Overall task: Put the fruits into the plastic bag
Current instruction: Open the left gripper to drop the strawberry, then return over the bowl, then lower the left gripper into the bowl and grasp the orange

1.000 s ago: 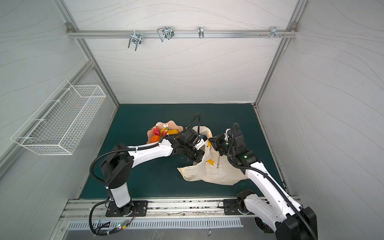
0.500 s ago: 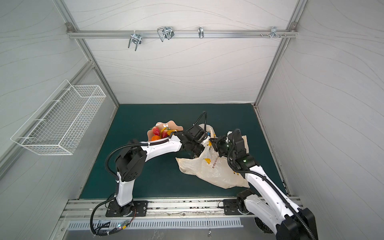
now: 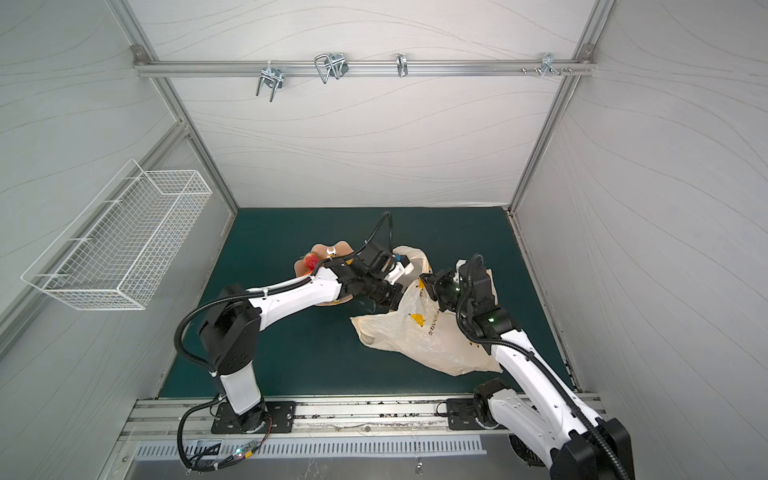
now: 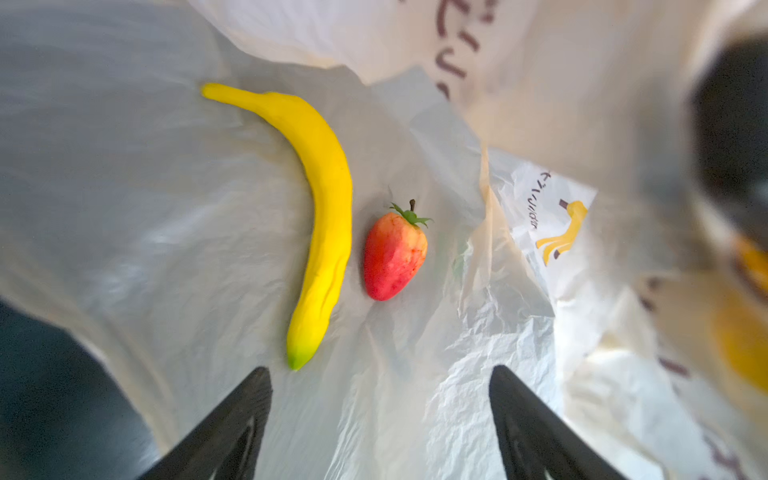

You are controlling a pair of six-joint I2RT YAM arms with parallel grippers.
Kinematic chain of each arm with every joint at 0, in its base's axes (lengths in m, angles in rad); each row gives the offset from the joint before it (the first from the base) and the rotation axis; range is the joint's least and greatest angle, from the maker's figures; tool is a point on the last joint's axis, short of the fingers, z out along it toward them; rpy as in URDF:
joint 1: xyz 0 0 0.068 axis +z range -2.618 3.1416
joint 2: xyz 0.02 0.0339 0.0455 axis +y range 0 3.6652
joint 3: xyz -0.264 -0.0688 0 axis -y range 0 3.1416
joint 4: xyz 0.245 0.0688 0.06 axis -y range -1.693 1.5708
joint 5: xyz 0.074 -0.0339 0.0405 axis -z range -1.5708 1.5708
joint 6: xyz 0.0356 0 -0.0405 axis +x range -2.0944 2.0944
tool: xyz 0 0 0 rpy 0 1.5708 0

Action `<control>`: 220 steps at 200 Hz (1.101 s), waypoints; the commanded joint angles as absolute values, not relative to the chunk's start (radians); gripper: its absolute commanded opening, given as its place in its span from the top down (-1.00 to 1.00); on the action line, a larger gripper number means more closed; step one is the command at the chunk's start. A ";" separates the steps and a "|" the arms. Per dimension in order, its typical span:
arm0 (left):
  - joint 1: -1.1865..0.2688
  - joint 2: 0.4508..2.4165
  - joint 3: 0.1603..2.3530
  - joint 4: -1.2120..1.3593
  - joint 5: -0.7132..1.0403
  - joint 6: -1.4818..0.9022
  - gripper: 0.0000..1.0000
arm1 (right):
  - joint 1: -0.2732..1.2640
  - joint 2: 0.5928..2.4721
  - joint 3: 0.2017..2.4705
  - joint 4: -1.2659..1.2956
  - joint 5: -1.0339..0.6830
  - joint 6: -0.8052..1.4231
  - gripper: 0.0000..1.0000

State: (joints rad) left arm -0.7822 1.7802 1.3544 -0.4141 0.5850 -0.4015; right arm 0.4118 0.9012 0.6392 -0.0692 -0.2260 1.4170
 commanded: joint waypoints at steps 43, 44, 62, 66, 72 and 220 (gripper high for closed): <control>-0.731 1.619 1.338 -0.670 0.347 -0.319 -0.67 | 0.404 0.922 0.705 -0.154 -0.241 1.368 1.00; -0.730 1.617 1.338 -0.674 0.346 -0.319 -0.67 | 0.405 0.923 0.705 -0.155 -0.243 1.367 1.00; -0.703 1.589 1.330 -0.737 0.277 -0.334 -0.67 | 0.404 0.929 0.714 -0.163 -0.248 1.361 1.00; -0.695 1.582 1.329 -0.750 0.264 -0.342 -0.67 | 0.404 0.930 0.714 -0.163 -0.248 1.361 1.00; -0.677 1.570 1.324 -0.763 0.250 -0.353 -0.67 | 0.404 0.932 0.717 -0.164 -0.249 1.358 1.00; -0.378 1.589 1.308 -0.953 -0.146 -0.361 -0.68 | 0.405 0.939 0.735 -0.192 -0.260 1.331 1.00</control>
